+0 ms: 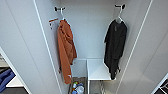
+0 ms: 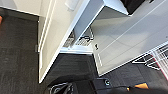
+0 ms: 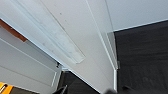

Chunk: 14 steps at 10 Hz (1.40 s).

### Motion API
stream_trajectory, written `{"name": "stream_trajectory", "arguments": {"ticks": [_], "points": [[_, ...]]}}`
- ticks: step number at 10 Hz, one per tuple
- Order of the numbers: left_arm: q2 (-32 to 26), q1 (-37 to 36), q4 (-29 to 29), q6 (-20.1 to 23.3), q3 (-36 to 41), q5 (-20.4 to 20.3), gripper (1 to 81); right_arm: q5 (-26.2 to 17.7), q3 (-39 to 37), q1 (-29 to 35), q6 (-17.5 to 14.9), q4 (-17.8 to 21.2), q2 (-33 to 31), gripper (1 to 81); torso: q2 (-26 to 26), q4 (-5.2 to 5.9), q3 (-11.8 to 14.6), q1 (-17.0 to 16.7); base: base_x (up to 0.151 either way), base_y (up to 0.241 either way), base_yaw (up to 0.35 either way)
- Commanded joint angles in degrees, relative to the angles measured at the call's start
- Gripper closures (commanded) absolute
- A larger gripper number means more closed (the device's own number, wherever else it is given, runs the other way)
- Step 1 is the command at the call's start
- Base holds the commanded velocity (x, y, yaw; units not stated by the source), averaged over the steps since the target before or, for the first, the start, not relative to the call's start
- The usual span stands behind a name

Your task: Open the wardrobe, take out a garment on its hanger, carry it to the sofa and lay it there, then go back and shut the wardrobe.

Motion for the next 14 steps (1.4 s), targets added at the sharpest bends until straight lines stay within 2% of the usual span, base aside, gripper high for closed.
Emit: {"name": "stream_trajectory", "arguments": {"ticks": [1,4,5,7,8,10,12,14], "points": [[19.18,5.51,-9.62,0.04,-18.5,-4.19,1.0,0.92,-17.52,-10.09,4.17,6.78,16.0,1.0,0.0,0.0,0.0,0.0,0.0,0.0,0.0],[34.57,5.51,-10.66,0.12,-33.42,2.84,1.0,0.83,-28.6,-16.86,5.05,7.13,28.75,1.0,-0.02,0.0,0.02,-0.05,0.0,0.0,0.0],[38.87,5.51,-10.84,0.12,-38.26,3.9,1.0,0.83,-32.38,-18.62,5.05,7.13,32.18,1.0,-0.02,0.0,0.02,-0.05,0.0,0.0,0.0],[46.53,5.51,-10.75,0.12,-46.97,6.19,1.0,0.74,-40.12,-21.61,5.05,6.35,39.48,1.0,-0.02,0.0,0.02,-0.06,0.0,0.0,0.0],[50.04,5.59,-10.58,0.12,-51.02,6.63,1.0,-0.66,-43.55,-22.58,5.05,6.0,43.16,1.0,-0.04,0.0,0.04,-0.09,0.0,0.0,0.0],[56.56,5.42,-10.4,0.22,-59.72,10.67,1.0,-1.55,-51.11,-24.43,4.35,5.38,50.3,1.0,-0.06,0.0,0.06,-0.11,0.0,0.0,0.0],[63.15,5.42,-9.79,0.48,-67.63,14.27,1.0,-4.44,-58.06,-25.84,4.35,2.22,56.89,1.0,-0.06,0.0,0.09,-0.13,0.0,0.0,0.0],[69.21,5.33,-9.87,0.56,-76.76,17.09,1.0,-6.11,-66.13,-27.85,4.26,0.89,63.91,1.0,-0.11,0.0,0.11,-0.15,0.0,0.0,0.0]]}}
